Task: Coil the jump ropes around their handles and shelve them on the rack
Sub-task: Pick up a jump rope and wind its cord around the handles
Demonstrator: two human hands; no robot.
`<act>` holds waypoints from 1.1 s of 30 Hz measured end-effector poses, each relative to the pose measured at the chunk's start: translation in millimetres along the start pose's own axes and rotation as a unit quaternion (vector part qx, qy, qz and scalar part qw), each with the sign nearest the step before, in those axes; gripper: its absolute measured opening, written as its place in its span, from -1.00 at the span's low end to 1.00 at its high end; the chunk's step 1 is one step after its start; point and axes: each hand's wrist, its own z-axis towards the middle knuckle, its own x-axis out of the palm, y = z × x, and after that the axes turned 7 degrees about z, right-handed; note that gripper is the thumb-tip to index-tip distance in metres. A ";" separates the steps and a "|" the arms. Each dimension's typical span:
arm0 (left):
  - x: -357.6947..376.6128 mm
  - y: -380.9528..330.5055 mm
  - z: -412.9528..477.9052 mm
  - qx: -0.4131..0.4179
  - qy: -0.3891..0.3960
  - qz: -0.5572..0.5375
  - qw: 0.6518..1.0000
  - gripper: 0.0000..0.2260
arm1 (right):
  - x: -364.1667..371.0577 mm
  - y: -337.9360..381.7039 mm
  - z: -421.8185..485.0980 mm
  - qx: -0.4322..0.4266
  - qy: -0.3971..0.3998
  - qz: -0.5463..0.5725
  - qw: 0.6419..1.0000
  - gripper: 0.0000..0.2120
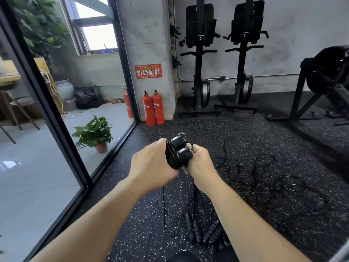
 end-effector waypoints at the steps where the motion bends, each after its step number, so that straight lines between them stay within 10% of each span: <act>1: 3.6 0.2 2.2 -0.028 0.001 -0.004 1.000 -0.74 | -0.5 -5.7 -1.6 -0.020 -0.016 -0.012 1.000 -0.67; 26: 33.0 14.1 7.3 -0.131 0.131 -0.237 0.954 -0.52 | -12.6 -15.5 -24.6 -0.040 -0.022 -0.047 0.998 -0.76; 33: 29.6 14.3 12.7 -0.198 0.090 -0.245 0.945 -0.51 | -24.5 -5.5 -27.0 -0.057 -0.016 -0.287 0.956 -0.55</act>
